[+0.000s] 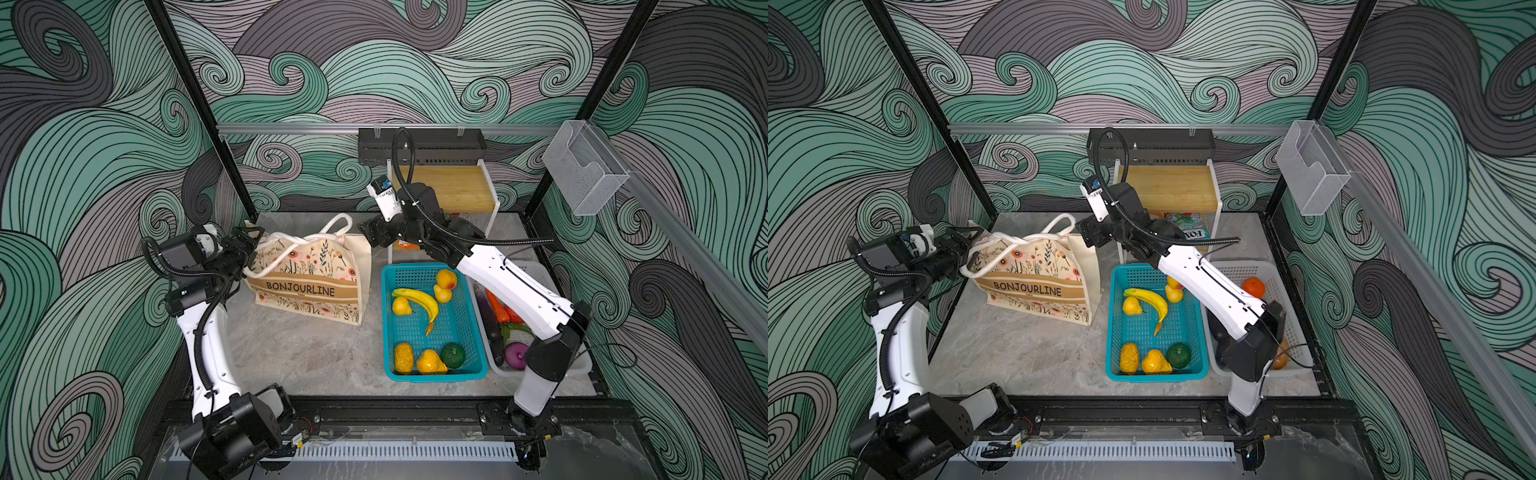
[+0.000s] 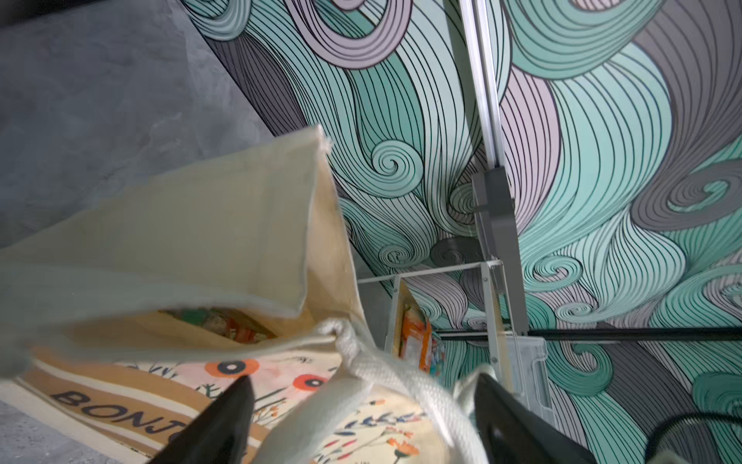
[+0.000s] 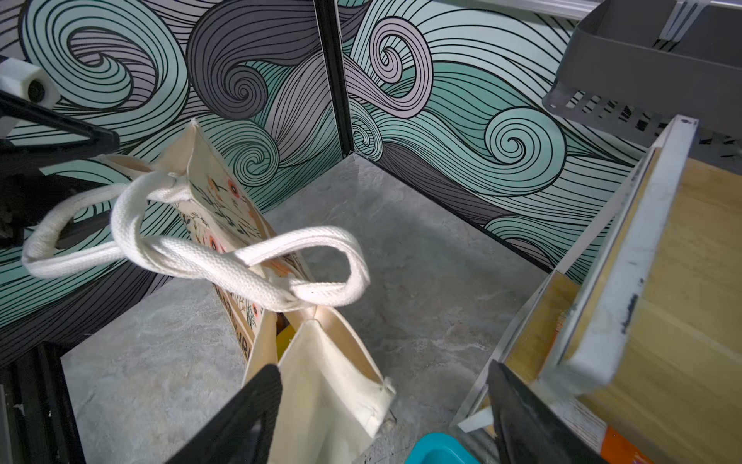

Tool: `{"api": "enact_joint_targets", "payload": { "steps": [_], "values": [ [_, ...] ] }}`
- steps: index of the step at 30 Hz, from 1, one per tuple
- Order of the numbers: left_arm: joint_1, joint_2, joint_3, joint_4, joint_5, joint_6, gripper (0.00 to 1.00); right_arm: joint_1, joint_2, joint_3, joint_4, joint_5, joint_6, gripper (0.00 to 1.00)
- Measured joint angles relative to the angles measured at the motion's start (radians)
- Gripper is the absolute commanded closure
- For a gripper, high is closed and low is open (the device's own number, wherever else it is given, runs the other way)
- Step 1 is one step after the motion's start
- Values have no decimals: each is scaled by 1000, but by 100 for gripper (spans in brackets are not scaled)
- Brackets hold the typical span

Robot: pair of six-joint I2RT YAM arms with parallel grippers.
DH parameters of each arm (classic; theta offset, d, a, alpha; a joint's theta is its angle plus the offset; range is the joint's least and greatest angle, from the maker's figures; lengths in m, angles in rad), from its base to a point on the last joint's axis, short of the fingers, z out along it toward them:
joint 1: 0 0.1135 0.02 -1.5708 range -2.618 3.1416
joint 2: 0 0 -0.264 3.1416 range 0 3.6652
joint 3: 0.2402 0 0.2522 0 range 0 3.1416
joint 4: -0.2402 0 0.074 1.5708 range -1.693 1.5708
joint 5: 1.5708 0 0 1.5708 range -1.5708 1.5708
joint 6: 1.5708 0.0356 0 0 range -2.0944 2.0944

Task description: Place the food into the grocery bag and tie it

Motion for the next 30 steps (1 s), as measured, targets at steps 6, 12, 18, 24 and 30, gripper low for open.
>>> {"api": "enact_joint_targets", "payload": {
  "steps": [6,12,18,24,30],
  "values": [
    [27,-151,21,-101,-198,82,1,-7,-234,-259,50,29,-5,0],
    [-2,-224,32,-136,-241,169,1,-120,-482,-521,72,47,20,1],
    [-273,-455,-188,-183,-453,359,1,-311,-742,-793,28,72,76,1],
    [-328,-526,-314,-143,-374,445,1,-520,-907,-1038,83,76,166,0],
    [-391,-531,-524,-82,-381,459,1,-684,-879,-1220,146,45,232,0]
  ]
}}
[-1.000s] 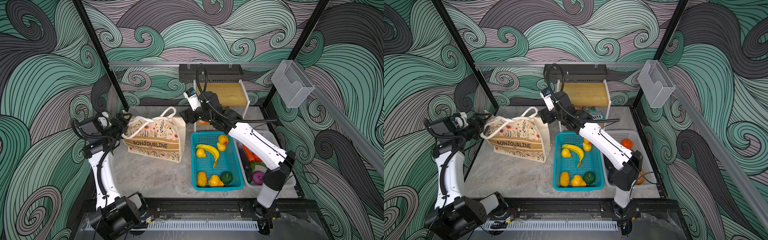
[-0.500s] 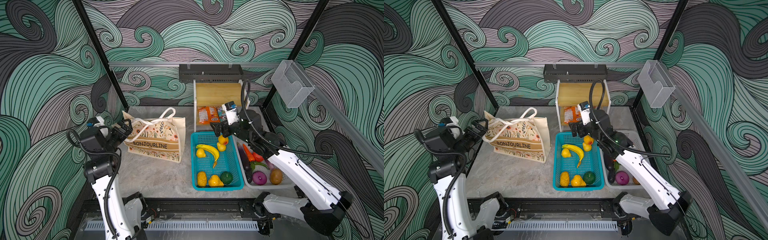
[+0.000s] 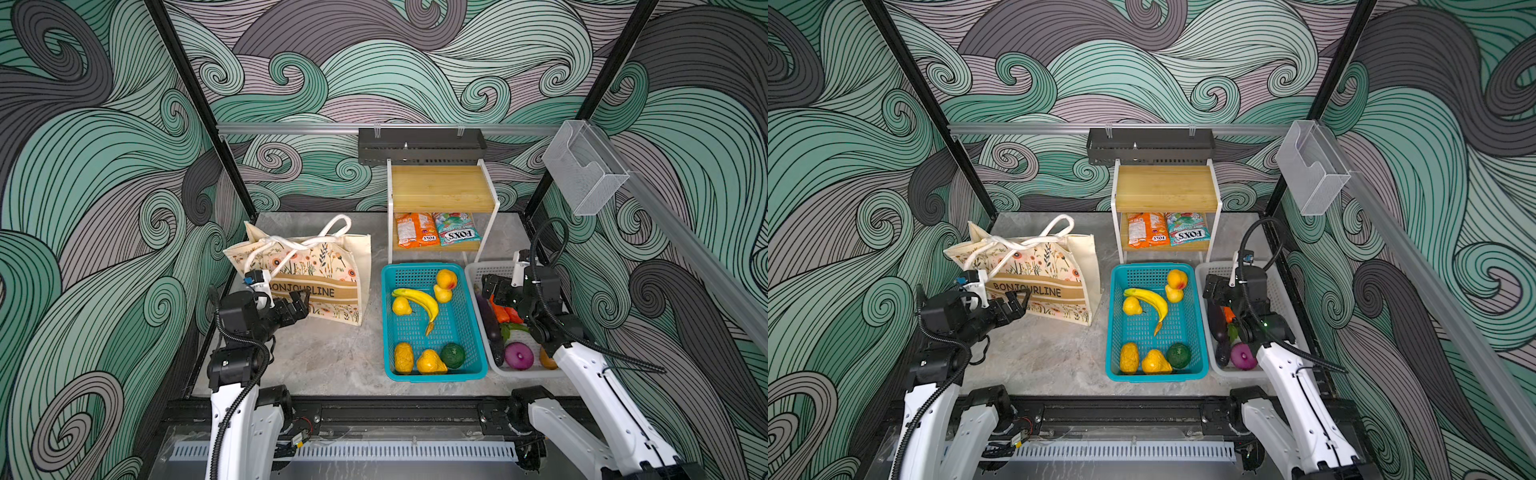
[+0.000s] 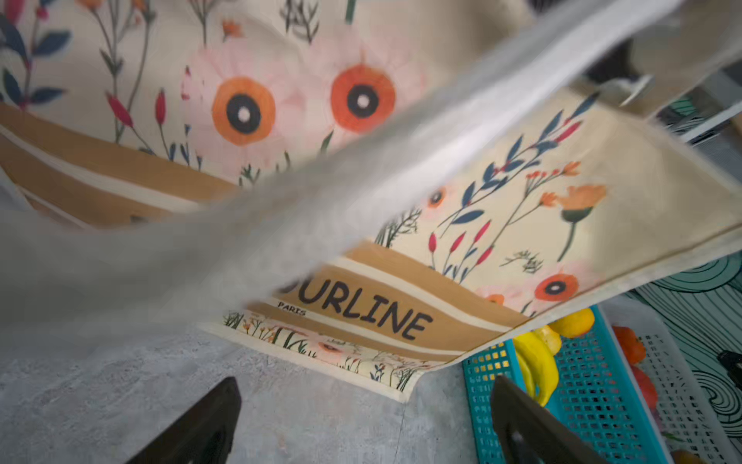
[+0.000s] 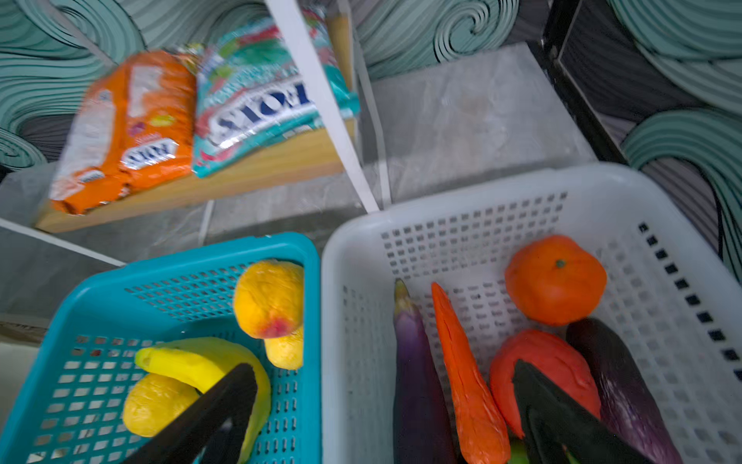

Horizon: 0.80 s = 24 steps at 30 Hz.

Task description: Place the food into the grocery bag and tie it

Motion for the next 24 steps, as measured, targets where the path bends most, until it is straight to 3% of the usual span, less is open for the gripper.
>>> {"api": "enact_joint_targets", "payload": {
  "steps": [7,14,24],
  "values": [
    [-83,3,-150,189,-163,-39,2,-44,14,-100,144,25,2,0],
    [-139,179,-150,319,-411,-58,1,-90,197,-99,330,77,-39,0],
    [-147,428,-154,565,-599,15,1,-105,361,-229,633,116,-163,1]
  ]
}}
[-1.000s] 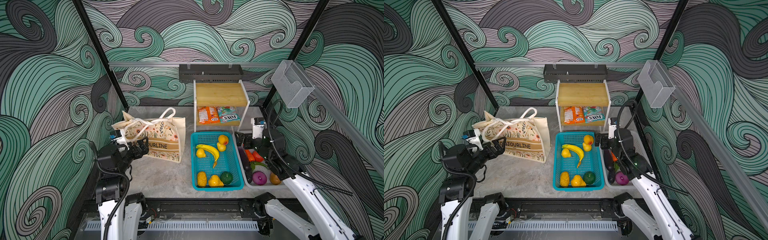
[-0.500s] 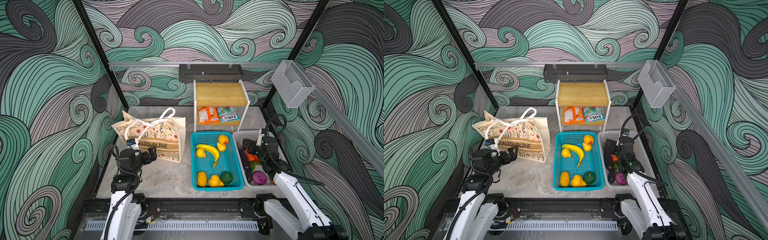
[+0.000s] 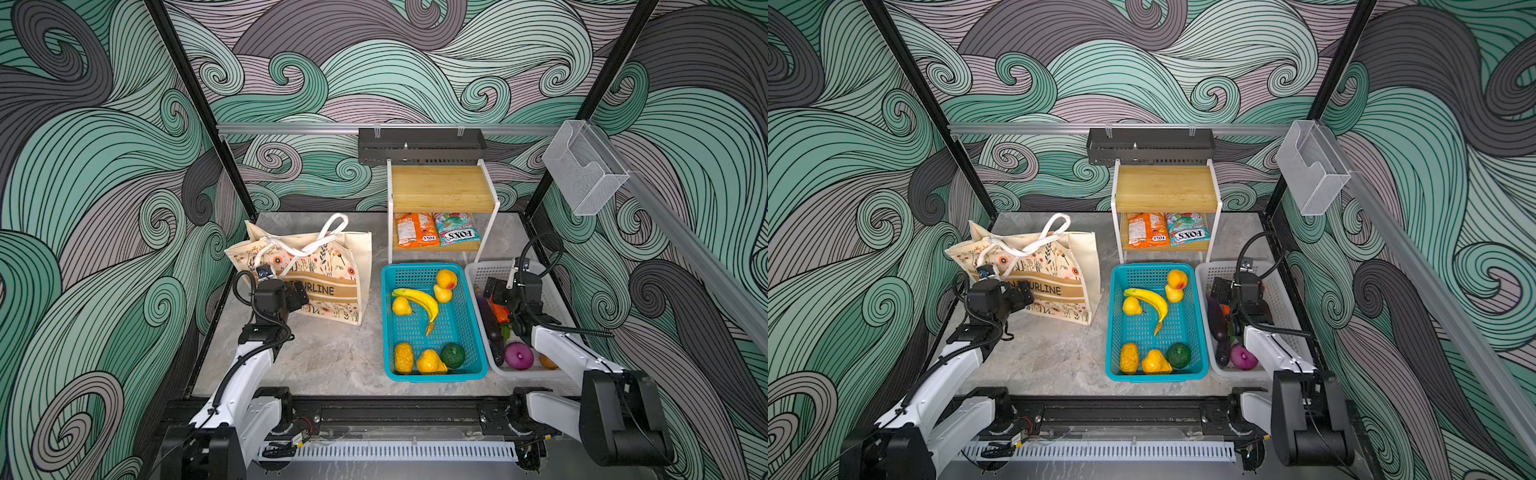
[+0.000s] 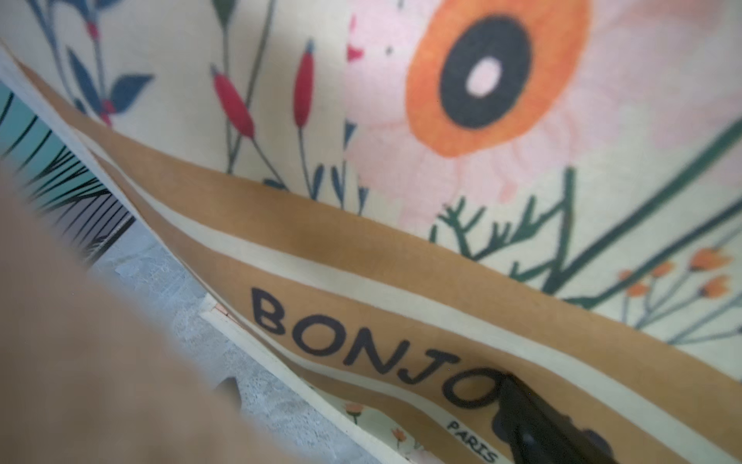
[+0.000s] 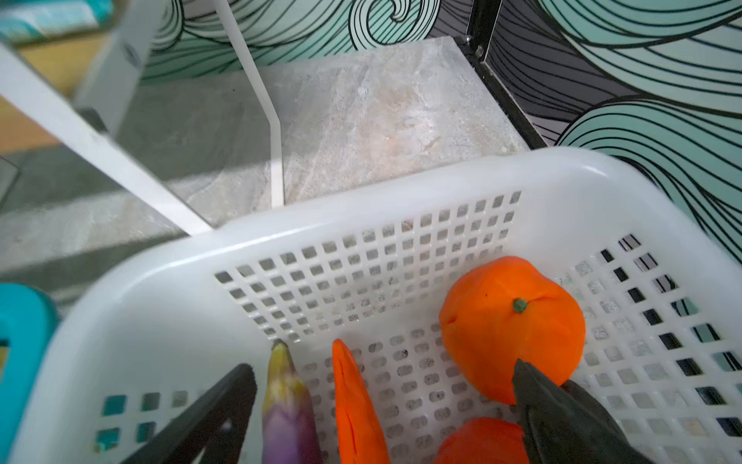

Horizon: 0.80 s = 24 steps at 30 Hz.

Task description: Place the food into the grocery bag and tie it

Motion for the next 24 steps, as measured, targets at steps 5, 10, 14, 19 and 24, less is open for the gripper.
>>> {"api": "enact_joint_targets", "payload": {
  "steps": [5,10,14,19,24],
  "values": [
    [0,141,-16,163,-42,37,1,0,40,-25,182,0,-35,1],
    [4,250,-69,328,-42,80,1,0,83,-31,294,-11,-51,0],
    [14,323,-56,399,-15,127,2,0,137,-26,333,-37,-68,1],
    [61,388,-29,473,56,167,1,0,228,-40,435,-60,-77,0],
    [102,466,-26,544,124,177,2,0,301,-52,520,-63,-80,0]
  ]
}}
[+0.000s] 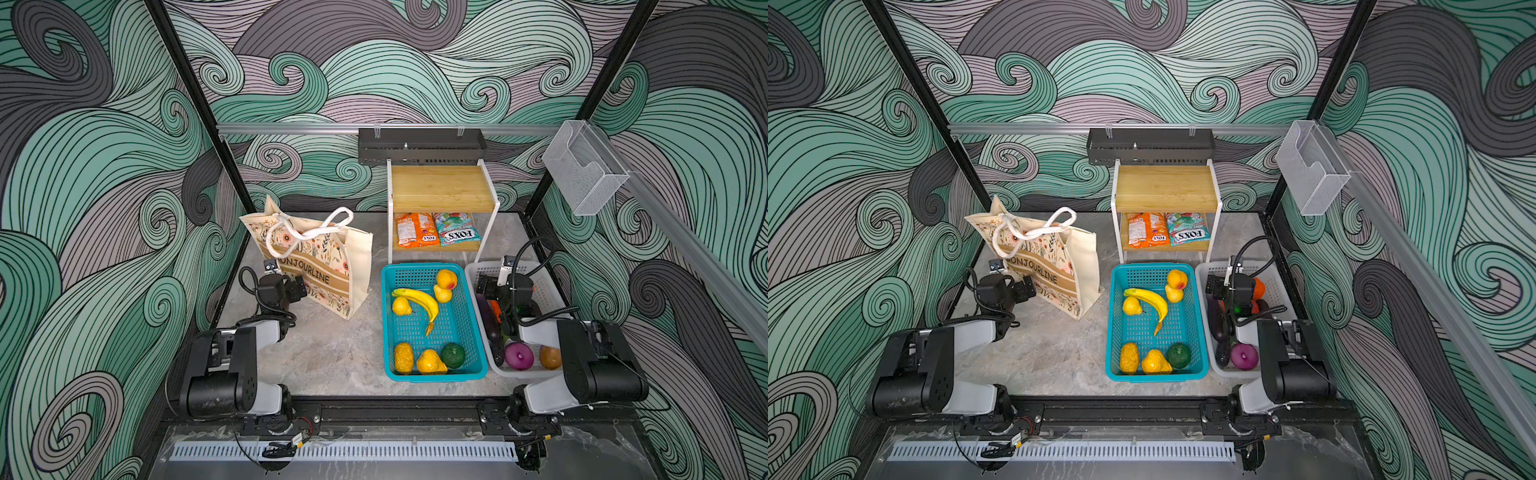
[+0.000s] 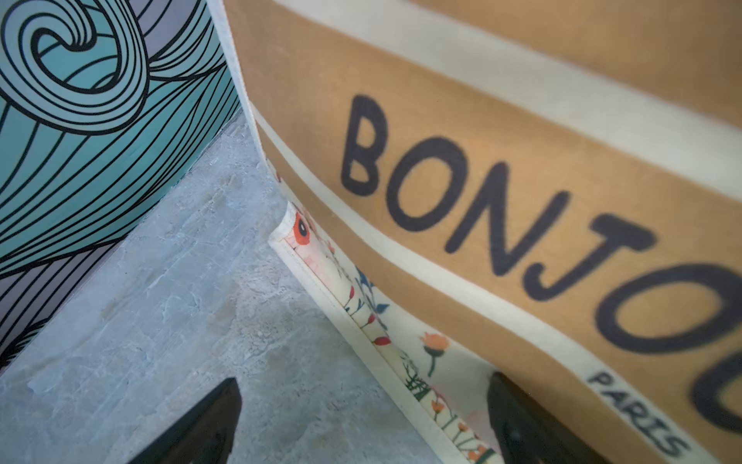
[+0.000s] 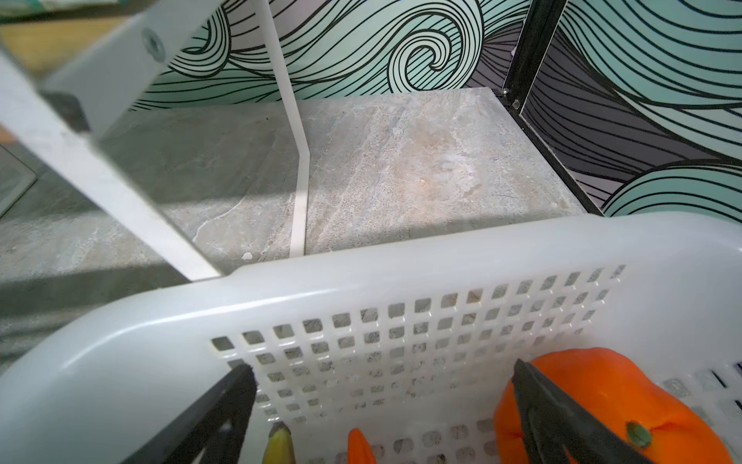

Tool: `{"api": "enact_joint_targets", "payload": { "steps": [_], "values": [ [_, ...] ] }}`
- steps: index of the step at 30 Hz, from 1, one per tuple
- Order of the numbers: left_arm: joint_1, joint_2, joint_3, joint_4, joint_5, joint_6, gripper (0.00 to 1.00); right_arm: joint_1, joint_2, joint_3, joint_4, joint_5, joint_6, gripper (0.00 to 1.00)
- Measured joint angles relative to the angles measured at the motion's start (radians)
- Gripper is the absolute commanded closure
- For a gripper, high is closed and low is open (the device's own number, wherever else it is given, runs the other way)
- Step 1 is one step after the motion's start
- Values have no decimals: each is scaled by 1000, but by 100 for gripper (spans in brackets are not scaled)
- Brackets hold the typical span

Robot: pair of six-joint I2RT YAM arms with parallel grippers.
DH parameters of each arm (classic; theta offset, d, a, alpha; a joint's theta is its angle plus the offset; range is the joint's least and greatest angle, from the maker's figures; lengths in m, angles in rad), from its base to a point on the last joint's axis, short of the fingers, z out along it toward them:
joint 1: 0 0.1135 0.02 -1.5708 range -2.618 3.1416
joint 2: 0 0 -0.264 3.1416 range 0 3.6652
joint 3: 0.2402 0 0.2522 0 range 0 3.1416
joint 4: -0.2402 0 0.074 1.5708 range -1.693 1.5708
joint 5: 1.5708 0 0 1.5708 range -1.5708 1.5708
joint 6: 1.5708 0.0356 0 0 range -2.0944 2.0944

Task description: Place the food into the grocery bag and tie it

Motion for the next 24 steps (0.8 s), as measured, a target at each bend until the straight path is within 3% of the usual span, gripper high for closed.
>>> {"api": "enact_joint_targets", "payload": {
  "steps": [11,24],
  "values": [
    [-2,91,31,46,120,70,1,2,25,-11,53,-14,-14,0],
    [-3,90,32,47,142,85,2,9,25,-11,53,-15,-22,0]
  ]
}}
